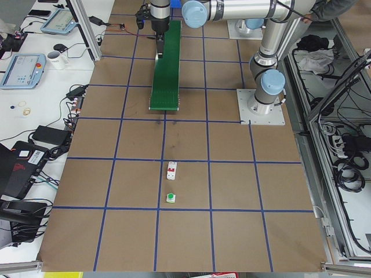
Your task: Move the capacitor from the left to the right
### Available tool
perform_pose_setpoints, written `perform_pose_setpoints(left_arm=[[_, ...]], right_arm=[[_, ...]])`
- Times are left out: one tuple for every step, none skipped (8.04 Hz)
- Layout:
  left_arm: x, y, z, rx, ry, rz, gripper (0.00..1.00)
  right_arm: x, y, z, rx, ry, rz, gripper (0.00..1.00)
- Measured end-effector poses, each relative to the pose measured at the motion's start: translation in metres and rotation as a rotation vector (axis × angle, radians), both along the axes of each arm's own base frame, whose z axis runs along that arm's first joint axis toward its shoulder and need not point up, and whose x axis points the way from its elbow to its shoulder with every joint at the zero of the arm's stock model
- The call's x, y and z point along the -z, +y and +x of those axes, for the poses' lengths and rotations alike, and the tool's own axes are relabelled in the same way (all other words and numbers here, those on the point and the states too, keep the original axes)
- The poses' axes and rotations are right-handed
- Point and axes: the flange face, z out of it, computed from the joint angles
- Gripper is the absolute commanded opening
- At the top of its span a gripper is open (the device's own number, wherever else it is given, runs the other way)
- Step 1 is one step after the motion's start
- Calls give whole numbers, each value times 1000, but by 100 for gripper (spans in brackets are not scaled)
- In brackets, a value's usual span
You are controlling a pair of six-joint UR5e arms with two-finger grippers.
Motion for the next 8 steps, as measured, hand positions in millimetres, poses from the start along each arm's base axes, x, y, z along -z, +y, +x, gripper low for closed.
perform_pose_setpoints(left_arm=[[0,0,0,0,-1,0,100],[0,0,0,0,-1,0,100],[0,0,0,0,-1,0,100],[0,0,0,0,-1,0,100],[0,0,0,0,-1,0,100],[0,0,0,0,-1,0,100],[0,0,0,-1,-1,0,100],[0,0,0,0,0,0,100]], right_arm=[[1,0,0,-14,3,3,100],[1,1,0,-53,14,6,100],[2,1,-1,-90,31,10,100],[3,1,-2,-109,42,13,100],[4,1,-2,-117,46,15,100],[4,1,-2,-119,47,15,100],[4,1,-3,-120,48,15,100],[4,1,-3,-120,50,15,100]])
